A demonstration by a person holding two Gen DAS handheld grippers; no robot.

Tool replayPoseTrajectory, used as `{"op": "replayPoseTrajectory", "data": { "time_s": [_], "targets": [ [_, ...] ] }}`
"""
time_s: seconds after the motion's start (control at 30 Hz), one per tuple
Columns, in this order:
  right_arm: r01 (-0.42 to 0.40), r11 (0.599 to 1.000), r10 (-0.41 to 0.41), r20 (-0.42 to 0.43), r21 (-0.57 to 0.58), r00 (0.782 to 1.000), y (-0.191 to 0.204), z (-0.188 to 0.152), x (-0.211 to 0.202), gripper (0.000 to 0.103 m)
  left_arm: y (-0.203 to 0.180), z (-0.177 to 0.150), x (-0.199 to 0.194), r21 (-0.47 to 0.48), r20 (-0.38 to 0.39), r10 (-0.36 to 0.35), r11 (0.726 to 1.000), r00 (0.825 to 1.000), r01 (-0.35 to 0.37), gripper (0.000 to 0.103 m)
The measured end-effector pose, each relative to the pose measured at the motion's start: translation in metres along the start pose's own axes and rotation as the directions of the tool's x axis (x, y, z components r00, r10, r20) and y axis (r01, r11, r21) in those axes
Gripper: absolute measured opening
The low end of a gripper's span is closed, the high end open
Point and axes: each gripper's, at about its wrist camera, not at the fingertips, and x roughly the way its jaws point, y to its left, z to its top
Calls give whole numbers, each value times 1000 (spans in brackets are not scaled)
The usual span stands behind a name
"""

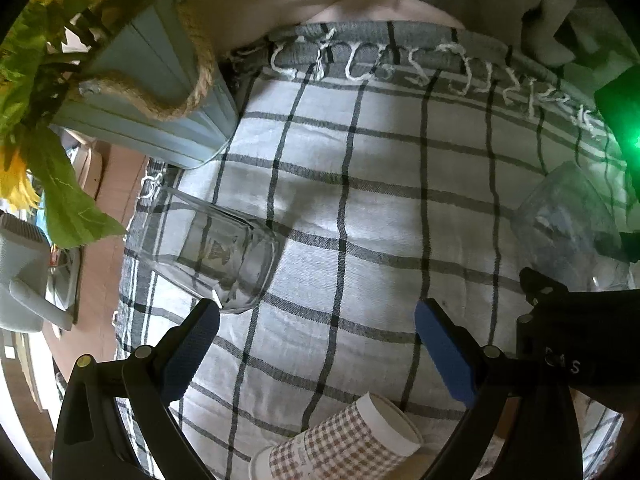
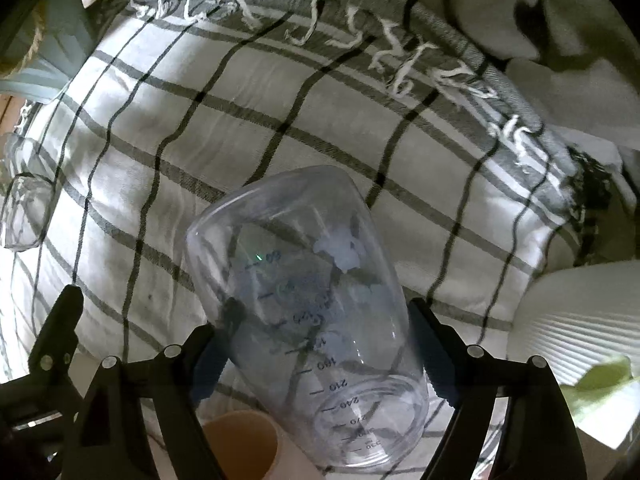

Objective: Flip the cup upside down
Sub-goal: 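Close the right gripper around the clear plastic cup body, then lift the clear cup with the right gripper and rotate it rim-down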

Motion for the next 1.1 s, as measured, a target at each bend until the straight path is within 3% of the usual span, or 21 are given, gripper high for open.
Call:
{"op": "replayPoseTrajectory", "data": {
  "time_s": [0.3,0.6,0.77,0.93,1.1],
  "targets": [
    [43,998,-46,80,41,996,-15,-21,-69,79,14,-11,-50,3,74,-57,998,996,57,100],
    [-4,989,-29,223,146,974,-13,-91,-140,77,26,-54,-109,54,190,-101,994,976,93,100],
    [-60,971,-3,262,232,965,-13,-135,-149,77,27,-82,-128,105,213,-119,990,970,99,100],
    [-103,940,0,300,325,954,-9,-183,-150,76,30,-116,-130,131,193,-174,980,966,150,100],
    [-129,908,-7,323,399,946,1,-225,-141,76,29,-150,-126,160,176,-182,975,967,155,100]
  ]
}}
